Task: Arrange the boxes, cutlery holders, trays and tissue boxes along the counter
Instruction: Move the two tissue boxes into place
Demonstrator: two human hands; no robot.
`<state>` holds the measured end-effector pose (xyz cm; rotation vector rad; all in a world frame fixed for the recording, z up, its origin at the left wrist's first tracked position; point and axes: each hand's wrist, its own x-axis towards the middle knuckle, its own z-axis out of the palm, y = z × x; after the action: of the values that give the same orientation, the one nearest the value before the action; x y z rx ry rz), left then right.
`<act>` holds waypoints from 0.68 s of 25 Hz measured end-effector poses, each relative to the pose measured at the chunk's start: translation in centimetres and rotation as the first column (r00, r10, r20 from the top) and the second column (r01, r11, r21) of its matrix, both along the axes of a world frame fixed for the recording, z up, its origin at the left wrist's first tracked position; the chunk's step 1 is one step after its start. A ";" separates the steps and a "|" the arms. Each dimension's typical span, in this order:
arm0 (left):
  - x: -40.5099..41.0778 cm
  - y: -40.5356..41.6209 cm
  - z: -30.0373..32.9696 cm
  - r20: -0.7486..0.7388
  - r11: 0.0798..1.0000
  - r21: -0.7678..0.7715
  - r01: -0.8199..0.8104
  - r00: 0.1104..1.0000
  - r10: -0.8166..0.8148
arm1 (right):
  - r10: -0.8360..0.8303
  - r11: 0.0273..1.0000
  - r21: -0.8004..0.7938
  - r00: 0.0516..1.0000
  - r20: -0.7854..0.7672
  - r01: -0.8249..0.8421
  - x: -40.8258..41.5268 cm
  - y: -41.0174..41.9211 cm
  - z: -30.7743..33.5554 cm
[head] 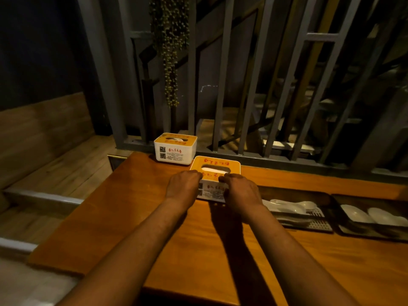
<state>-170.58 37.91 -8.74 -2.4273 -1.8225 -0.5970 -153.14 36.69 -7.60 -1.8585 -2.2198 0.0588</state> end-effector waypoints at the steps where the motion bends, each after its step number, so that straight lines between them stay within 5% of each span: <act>1: 0.1 1.3 -0.1 -0.017 1.000 0.000 -0.001 1.000 0.001 | 0.003 1.000 -0.027 1.000 0.023 -0.002 -0.1 1.1 0.0; 7: 0.8 11.3 -0.9 -0.273 0.998 0.030 -0.054 0.960 0.060 | -0.010 0.997 -0.078 0.983 0.182 0.025 -0.7 10.1 -0.4; 17: 1.2 18.0 -3.3 -0.316 0.994 0.096 -0.042 0.946 0.070 | -0.023 0.995 -0.091 0.967 0.252 0.047 -0.7 18.5 -1.4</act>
<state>-169.37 55.96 -12.00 -2.2480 -1.6875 -0.2539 -153.80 55.18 -8.99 -2.0577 -2.3859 -0.0826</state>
